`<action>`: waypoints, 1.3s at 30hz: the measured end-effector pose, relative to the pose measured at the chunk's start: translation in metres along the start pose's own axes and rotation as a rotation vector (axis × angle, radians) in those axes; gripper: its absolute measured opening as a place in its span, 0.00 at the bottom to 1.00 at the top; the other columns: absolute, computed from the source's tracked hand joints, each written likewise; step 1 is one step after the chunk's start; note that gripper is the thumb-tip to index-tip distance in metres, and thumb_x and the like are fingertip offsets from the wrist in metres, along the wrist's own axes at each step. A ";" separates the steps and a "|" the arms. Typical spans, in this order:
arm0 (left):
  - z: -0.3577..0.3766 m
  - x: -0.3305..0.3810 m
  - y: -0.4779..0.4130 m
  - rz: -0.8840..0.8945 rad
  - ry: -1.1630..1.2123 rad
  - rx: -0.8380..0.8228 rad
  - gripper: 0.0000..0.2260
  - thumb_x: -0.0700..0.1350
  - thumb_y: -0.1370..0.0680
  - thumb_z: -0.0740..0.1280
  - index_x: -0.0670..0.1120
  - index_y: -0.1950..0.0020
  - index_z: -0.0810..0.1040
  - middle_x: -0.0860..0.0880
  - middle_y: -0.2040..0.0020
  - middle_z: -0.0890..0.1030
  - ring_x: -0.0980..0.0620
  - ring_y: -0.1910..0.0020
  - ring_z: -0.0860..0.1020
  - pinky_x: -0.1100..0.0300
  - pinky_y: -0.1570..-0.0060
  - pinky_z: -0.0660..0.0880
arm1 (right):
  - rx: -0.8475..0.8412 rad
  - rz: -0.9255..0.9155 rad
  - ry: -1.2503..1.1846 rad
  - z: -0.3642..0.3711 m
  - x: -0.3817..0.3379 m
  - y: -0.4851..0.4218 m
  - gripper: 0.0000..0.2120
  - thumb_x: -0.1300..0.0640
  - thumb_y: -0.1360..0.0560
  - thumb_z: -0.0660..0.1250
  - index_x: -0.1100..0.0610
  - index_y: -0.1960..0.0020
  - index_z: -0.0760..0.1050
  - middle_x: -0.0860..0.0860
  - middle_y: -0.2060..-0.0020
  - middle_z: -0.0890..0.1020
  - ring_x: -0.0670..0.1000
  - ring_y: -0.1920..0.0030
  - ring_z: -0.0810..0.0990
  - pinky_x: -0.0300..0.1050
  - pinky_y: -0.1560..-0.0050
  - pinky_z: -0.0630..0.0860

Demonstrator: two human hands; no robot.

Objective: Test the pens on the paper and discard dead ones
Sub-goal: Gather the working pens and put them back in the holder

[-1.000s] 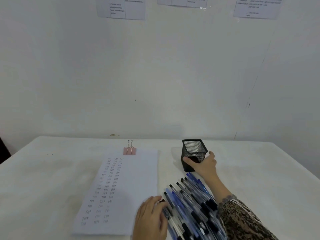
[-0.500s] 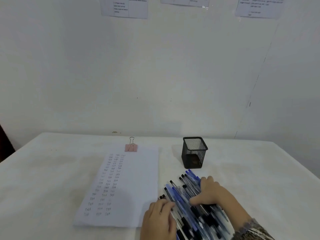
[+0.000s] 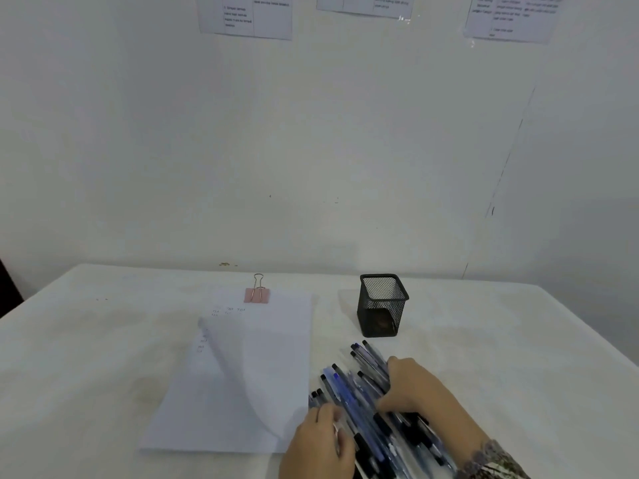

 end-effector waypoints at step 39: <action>0.015 0.005 -0.019 -0.202 0.027 -0.060 0.18 0.49 0.21 0.56 0.46 0.33 0.60 0.43 0.37 0.66 0.48 0.45 0.74 0.58 0.45 0.72 | 0.090 -0.043 -1.014 0.003 0.021 0.007 0.12 0.68 0.45 0.69 0.62 0.64 0.69 0.55 0.74 0.74 0.56 0.74 0.76 0.45 0.70 0.75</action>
Point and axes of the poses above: each hand's wrist, its own y-axis away from the middle knuckle, its own z-axis out of the palm, x = y × z, the point moved 6 cm from there along -y, towards the middle knuckle
